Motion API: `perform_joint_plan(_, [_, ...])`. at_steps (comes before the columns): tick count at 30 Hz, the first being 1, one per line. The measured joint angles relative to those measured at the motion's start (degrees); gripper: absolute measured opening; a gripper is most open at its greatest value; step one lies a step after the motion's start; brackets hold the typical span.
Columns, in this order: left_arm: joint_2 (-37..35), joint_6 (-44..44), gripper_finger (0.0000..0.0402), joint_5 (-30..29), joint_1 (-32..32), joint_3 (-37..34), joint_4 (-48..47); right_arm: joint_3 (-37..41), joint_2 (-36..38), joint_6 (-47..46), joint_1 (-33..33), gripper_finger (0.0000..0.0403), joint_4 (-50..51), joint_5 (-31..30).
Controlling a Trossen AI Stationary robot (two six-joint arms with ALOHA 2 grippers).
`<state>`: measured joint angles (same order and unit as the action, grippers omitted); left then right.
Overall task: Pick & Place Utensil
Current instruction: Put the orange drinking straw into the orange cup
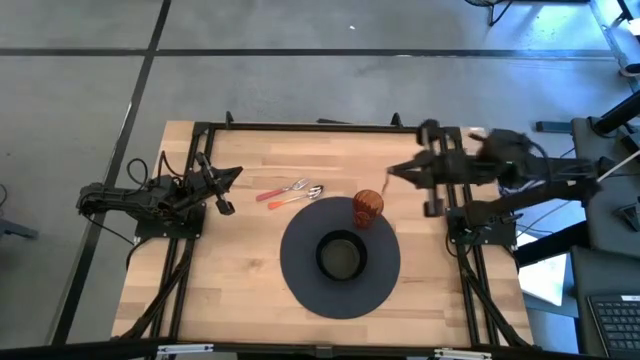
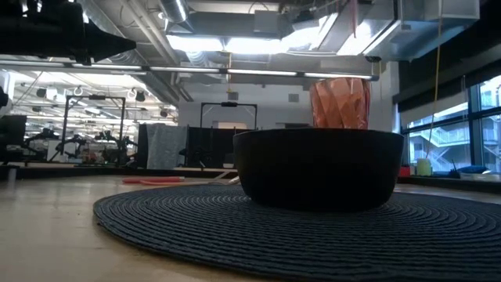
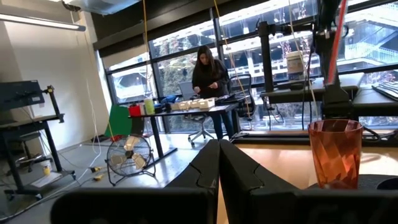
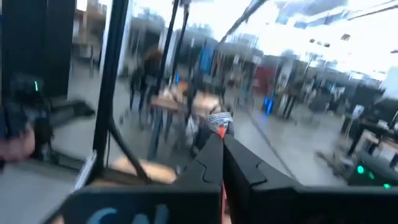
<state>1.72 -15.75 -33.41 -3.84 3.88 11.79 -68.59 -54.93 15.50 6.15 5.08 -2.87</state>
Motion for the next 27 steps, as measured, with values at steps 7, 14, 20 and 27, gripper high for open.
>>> perform_joint_plan(7, [0.0,0.1,0.0004,-0.02,0.0,0.0,0.0,21.4,11.74,-4.66,-0.02,0.0,-20.95,-0.05])
perform_joint_plan(14, [0.0,0.17,0.0004,-0.02,0.0,0.0,0.02,31.3,16.5,-4.74,-0.04,0.0,-29.22,-2.81])
perform_joint_plan(20, [0.0,0.13,0.0004,-0.02,-0.01,0.0,0.02,34.24,15.92,-5.22,-0.97,0.0,-32.56,-8.63])
perform_joint_plan(27, [0.0,0.15,0.0004,-0.02,-0.02,0.0,0.02,36.26,12.7,-8.59,-4.25,0.0003,-35.54,-10.03])
